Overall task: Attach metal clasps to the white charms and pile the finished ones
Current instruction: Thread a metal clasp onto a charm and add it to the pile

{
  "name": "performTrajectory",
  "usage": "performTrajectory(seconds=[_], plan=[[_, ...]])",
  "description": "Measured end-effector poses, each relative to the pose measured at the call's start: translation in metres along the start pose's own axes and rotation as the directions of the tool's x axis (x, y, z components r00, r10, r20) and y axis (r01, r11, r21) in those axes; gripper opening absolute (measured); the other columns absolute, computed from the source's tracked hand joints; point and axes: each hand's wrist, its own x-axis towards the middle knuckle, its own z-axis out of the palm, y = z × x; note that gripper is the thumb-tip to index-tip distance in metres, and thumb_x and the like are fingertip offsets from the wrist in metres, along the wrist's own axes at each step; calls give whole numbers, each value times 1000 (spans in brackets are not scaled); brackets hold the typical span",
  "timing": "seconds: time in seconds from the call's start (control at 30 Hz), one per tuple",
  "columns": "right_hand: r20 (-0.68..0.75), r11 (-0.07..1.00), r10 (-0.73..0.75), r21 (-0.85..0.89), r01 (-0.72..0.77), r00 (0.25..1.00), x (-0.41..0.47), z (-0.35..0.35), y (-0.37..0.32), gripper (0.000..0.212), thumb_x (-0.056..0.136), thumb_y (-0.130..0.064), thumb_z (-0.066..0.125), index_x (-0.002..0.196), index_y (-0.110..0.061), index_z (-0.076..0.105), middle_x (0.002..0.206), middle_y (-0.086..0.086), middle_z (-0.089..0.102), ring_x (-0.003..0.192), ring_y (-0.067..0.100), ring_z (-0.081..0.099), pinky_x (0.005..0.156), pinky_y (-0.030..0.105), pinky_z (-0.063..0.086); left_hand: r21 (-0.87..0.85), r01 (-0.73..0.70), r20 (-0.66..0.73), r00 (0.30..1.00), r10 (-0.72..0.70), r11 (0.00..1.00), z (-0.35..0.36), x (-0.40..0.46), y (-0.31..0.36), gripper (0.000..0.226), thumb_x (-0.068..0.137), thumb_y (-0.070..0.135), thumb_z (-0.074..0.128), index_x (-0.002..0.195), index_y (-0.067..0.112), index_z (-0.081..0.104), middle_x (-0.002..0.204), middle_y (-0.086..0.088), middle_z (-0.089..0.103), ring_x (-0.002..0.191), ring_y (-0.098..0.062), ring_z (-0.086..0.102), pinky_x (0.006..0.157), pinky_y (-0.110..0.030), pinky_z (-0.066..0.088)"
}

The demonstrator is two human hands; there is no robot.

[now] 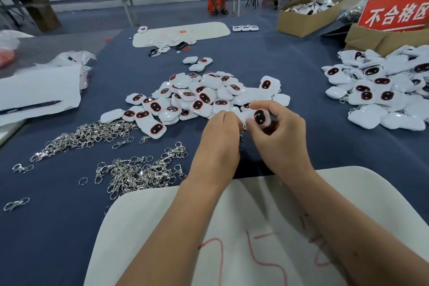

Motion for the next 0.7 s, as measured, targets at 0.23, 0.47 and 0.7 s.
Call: performTrajectory(seconds=[0.23,0.47,0.7], plan=[[-28,991,-78,-109,75,997,-5,5,-5,19,83,-7,76,101,-12,76,87,-6,73,78,9,65,77,18,50,-16,72,17,997,-72,997,5,6,2,18,101,9,44,109,3,59,95,0,52,81,-8,44,73,-19,37],[-4,990,131,60,-131,991,-2,1,0,18,84,-8,75,94,-22,77,75,-11,72,71,7,66,70,14,51,-20,71,84,994,-69,997,-3,1,2,16,87,1,51,95,15,50,89,0,53,79,-20,46,66,-35,39],[79,958,213,178,-224,974,1,1,7,18,86,-13,75,96,-27,77,75,-12,70,68,10,65,74,30,57,-132,110,62,993,-103,985,3,2,-6,8,90,18,42,88,23,49,85,5,55,79,-20,50,64,-36,42]])
